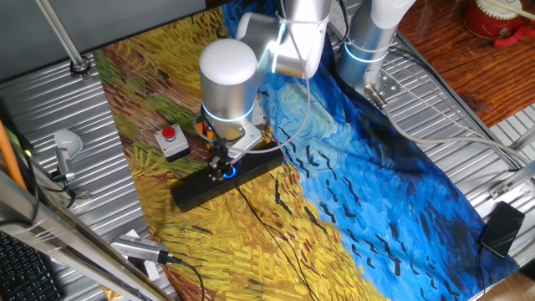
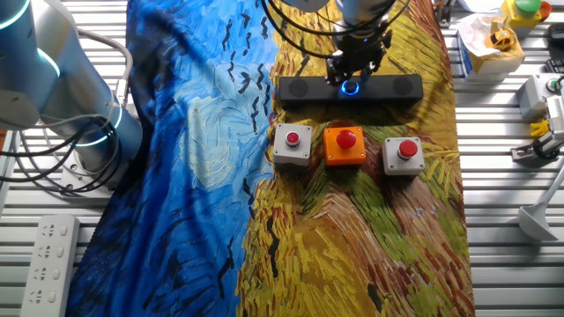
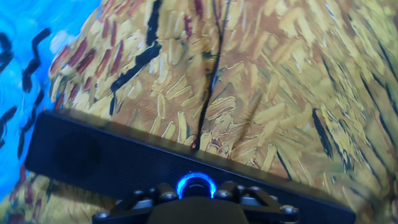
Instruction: Turn the knob to decrease the volume of the speaker
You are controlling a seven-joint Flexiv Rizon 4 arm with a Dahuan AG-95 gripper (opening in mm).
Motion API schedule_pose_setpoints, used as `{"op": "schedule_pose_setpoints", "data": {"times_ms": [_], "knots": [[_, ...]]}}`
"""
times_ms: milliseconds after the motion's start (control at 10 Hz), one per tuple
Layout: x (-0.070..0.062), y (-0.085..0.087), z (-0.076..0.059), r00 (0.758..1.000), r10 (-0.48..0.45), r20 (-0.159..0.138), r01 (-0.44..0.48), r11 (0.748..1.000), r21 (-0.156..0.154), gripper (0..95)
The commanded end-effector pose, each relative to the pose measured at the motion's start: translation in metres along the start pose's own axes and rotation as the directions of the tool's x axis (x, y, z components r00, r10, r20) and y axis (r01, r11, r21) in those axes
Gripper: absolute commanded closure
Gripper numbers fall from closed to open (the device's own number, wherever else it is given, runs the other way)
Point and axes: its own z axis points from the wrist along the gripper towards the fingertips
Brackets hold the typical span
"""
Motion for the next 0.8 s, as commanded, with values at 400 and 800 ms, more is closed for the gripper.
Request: {"op": "schedule_pose_setpoints", "data": {"times_ms": [400,800], "knots": [[0.0003,-0.0009,0.0003,0.939,0.345,-0.006,-0.345,0.939,-0.008,38.0],[0.0014,-0.0039,-0.0009,0.868,0.496,-0.007,-0.496,0.868,-0.007,38.0]]}}
